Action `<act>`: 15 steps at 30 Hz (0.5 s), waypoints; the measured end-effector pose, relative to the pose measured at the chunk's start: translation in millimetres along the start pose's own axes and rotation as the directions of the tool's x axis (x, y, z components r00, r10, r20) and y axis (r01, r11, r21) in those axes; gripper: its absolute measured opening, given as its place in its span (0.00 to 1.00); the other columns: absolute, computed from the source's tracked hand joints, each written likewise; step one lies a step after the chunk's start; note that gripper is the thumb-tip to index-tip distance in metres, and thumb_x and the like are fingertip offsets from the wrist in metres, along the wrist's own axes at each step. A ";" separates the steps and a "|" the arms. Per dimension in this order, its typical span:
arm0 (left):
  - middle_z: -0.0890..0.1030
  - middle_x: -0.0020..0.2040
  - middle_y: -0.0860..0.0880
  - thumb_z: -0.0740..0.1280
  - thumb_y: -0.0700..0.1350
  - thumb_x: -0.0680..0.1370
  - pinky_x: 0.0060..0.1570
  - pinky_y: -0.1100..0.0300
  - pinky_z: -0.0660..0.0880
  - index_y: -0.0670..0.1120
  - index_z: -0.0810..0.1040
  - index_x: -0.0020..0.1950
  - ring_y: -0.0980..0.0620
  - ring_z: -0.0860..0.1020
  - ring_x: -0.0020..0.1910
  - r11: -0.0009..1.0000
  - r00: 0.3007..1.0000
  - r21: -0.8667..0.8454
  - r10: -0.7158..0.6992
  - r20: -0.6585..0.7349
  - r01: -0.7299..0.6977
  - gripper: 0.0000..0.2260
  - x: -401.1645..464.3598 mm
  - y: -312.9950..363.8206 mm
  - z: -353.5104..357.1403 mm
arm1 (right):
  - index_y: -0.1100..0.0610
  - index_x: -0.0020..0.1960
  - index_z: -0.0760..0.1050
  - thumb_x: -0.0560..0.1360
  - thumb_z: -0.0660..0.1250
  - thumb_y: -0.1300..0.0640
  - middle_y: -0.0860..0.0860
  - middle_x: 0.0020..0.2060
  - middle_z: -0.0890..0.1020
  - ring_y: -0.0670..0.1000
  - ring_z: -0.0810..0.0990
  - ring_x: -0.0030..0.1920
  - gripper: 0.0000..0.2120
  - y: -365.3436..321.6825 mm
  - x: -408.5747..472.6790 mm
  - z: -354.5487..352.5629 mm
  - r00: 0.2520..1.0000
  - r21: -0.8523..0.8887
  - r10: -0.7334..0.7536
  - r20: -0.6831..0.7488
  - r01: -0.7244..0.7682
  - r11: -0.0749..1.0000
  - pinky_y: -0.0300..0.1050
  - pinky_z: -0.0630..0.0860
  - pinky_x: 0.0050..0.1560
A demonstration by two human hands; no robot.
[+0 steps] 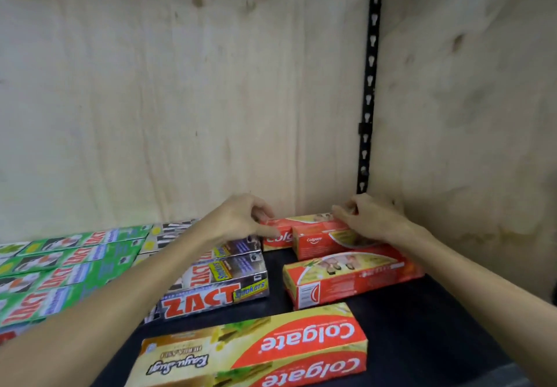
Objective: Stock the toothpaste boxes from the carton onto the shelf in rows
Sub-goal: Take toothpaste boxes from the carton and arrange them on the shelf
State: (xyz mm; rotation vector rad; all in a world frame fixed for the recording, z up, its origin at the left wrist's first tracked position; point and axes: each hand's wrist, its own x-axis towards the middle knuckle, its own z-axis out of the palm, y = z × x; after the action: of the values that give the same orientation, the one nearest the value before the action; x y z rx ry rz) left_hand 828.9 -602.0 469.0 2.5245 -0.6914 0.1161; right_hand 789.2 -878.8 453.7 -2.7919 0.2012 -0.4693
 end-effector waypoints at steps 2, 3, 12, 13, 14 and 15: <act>0.86 0.51 0.52 0.79 0.51 0.71 0.42 0.77 0.73 0.48 0.85 0.57 0.58 0.82 0.51 1.000 0.999 -0.017 0.024 0.032 -0.023 0.17 7.2 -3.2 -2.7 | 0.50 0.53 0.77 0.77 0.58 0.31 0.49 0.52 0.83 0.55 0.79 0.58 0.24 0.4 7.3 1.1 0.999 -0.013 0.033 0.017 -0.033 0.999 0.58 0.65 0.70; 0.86 0.51 0.52 0.79 0.50 0.72 0.44 0.75 0.75 0.47 0.85 0.57 0.58 0.82 0.51 0.999 0.999 -0.024 0.041 0.033 -0.040 0.16 9.3 -5.2 -3.8 | 0.50 0.53 0.77 0.78 0.59 0.32 0.49 0.53 0.83 0.55 0.79 0.59 0.22 0.7 9.3 1.1 0.999 -0.012 0.048 0.002 -0.048 0.999 0.58 0.62 0.71; 0.85 0.53 0.54 0.69 0.49 0.80 0.55 0.61 0.75 0.49 0.84 0.58 0.57 0.80 0.52 0.992 0.986 0.082 0.110 -0.127 -0.100 0.09 19.9 -21.9 13.6 | 0.43 0.64 0.76 0.76 0.64 0.36 0.43 0.62 0.81 0.52 0.73 0.69 0.20 3.5 0.8 5.5 0.991 0.056 0.107 -0.082 -0.103 0.993 0.62 0.50 0.75; 0.84 0.53 0.54 0.68 0.49 0.81 0.55 0.62 0.75 0.49 0.84 0.58 0.57 0.80 0.52 0.991 0.984 0.082 0.114 -0.134 -0.104 0.09 19.7 -21.6 13.1 | 0.42 0.65 0.76 0.75 0.65 0.36 0.44 0.63 0.80 0.52 0.73 0.70 0.21 3.6 -0.3 3.0 0.992 0.058 0.106 -0.071 -0.102 0.993 0.62 0.50 0.75; 0.84 0.53 0.54 0.67 0.49 0.81 0.55 0.63 0.75 0.49 0.84 0.59 0.57 0.80 0.53 0.992 0.984 0.075 0.111 -0.136 -0.101 0.10 19.5 -21.7 12.8 | 0.42 0.66 0.75 0.75 0.65 0.36 0.44 0.63 0.80 0.52 0.72 0.70 0.21 4.1 -0.9 1.5 0.993 0.064 0.101 -0.062 -0.097 0.993 0.61 0.50 0.75; 0.84 0.54 0.54 0.67 0.49 0.81 0.56 0.62 0.75 0.49 0.84 0.59 0.57 0.80 0.53 0.993 0.985 0.069 0.107 -0.136 -0.099 0.10 18.9 -21.4 12.5 | 0.42 0.66 0.76 0.75 0.66 0.37 0.44 0.63 0.80 0.52 0.72 0.70 0.21 4.2 -1.8 0.0 0.994 0.075 0.096 -0.057 -0.091 0.993 0.60 0.50 0.75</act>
State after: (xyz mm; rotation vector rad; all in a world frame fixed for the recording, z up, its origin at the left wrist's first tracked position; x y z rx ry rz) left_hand 855.3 -601.0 452.3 2.5101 -0.7722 0.3526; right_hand 787.1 -882.5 451.8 -2.6857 0.3206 -0.5275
